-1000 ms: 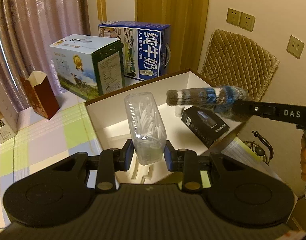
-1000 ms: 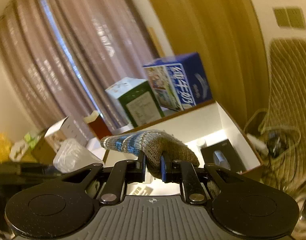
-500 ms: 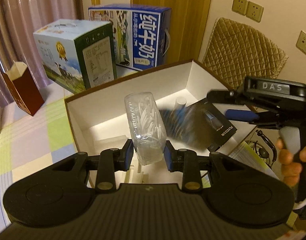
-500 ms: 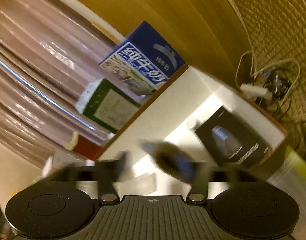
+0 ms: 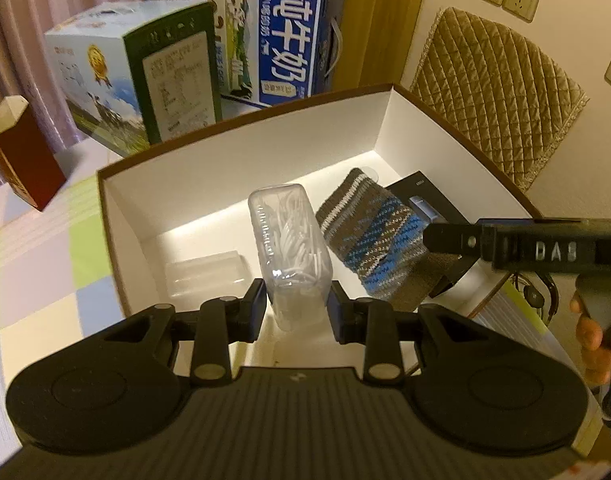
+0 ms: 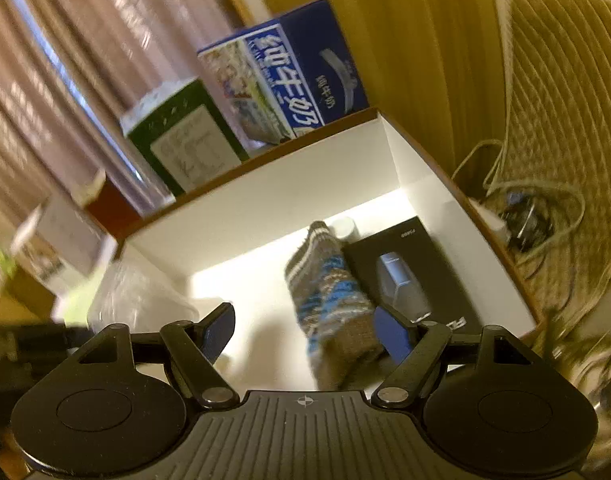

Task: Organize objects
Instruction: 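Carry the tissue pack and sock into the cardboard box and open both grippers, then withdraw both grippers from the box back toward the table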

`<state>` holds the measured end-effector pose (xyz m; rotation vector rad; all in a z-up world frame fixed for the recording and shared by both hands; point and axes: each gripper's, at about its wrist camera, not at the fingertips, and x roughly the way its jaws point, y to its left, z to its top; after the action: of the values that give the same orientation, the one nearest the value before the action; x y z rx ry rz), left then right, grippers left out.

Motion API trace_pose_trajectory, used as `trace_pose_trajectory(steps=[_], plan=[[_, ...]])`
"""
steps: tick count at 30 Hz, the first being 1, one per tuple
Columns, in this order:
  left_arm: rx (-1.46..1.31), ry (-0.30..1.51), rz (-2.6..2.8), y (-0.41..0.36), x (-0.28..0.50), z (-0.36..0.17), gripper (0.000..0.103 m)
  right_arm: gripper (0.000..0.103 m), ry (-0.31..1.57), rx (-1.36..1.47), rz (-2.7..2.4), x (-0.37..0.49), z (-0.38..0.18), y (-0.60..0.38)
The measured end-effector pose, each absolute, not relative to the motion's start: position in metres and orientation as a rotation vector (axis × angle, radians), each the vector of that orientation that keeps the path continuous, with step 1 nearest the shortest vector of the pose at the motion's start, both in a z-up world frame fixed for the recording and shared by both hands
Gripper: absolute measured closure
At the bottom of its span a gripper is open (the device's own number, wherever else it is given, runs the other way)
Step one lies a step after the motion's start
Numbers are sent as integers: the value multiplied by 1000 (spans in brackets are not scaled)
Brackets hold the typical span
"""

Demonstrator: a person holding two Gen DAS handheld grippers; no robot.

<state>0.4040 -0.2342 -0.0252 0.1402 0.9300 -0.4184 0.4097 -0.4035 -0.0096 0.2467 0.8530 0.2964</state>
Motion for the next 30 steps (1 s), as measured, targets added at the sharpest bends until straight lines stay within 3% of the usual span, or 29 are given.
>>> trace_pose_trajectory(steps=[11,30], plan=[[183,954,-416,-244,422,-41,76,18,829,66,290,401,-10,-392],[137,953,-351,-216,391,-13,32,3,803,21,315,382,0,-395]])
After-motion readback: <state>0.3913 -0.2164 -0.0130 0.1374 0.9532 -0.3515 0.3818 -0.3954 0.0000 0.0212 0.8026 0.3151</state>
